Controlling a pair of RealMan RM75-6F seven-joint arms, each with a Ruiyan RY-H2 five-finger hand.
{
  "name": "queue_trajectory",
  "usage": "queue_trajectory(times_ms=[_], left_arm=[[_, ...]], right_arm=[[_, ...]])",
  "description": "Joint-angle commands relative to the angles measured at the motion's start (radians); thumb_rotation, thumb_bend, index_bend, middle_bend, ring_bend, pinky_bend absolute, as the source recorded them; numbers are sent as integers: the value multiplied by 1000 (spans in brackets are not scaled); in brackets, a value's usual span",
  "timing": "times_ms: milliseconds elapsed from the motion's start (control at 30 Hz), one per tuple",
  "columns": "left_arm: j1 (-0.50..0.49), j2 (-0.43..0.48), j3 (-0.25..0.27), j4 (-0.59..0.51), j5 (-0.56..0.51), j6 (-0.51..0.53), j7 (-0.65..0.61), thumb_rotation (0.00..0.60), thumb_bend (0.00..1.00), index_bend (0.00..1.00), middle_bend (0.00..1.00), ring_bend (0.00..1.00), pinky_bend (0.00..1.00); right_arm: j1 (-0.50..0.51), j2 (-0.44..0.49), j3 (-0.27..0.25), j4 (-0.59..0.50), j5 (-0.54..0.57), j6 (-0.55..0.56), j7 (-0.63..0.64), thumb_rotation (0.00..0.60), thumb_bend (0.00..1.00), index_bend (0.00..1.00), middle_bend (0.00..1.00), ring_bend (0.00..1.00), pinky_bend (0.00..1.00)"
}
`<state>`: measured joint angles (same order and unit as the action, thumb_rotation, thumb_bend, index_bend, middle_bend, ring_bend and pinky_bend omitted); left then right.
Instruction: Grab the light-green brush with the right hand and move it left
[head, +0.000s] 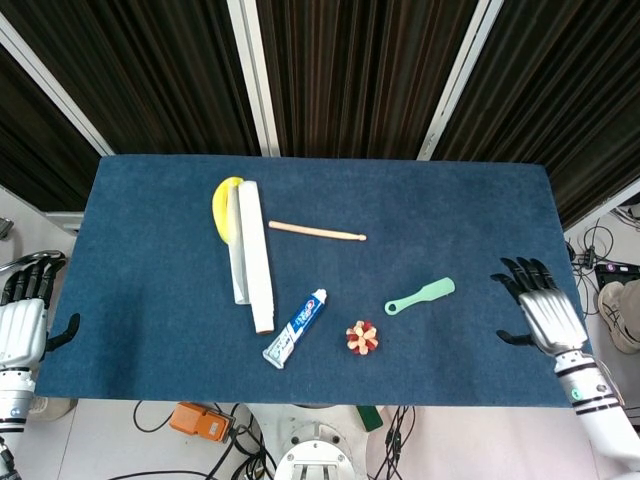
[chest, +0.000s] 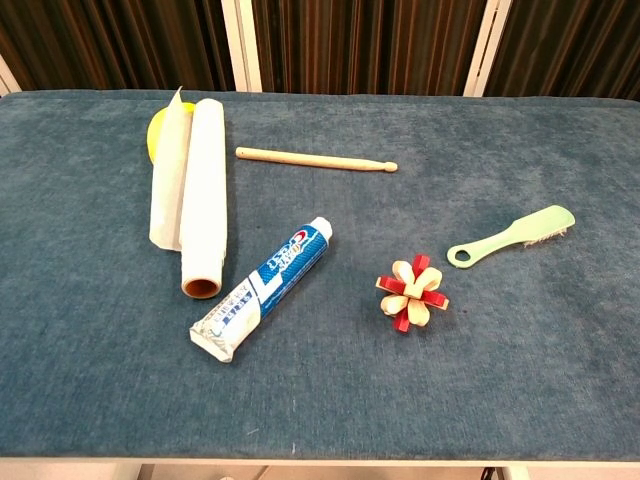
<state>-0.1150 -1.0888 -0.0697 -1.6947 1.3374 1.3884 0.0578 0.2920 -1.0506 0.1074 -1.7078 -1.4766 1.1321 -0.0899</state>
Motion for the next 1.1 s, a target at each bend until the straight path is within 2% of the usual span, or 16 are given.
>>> queue_trajectory(times_ms=[33,133,367,767,1100], left_arm=[[-1,0,-1,0,-2,-1,0,600,327,88,0,0,51],[-1,2,-1,-1,-4,-5,-1,600,327,88,0,0,51],[-2,5,1,-3,-4,-10,-5,600,326,88,0,0,51],[0,3,1,-4,-6,-5,3,600,327,88,0,0,51],[0,5,-3,-5,-14,-8,-2,600,327,88,0,0,51]], right_arm=[[179,10,59,-3,61,-213,-88,600,275,302,115,55,4],[256,-10,65,-17,86,-312,-130,600,292,316,115,55,4],[365,-66,60,23,159,-436,-185,600,315,334,116,55,3],[415,-159,-1,127,190,-476,-195,600,316,407,116,55,3],[449,-228,-20,212,192,-482,-178,600,316,470,116,56,4]])
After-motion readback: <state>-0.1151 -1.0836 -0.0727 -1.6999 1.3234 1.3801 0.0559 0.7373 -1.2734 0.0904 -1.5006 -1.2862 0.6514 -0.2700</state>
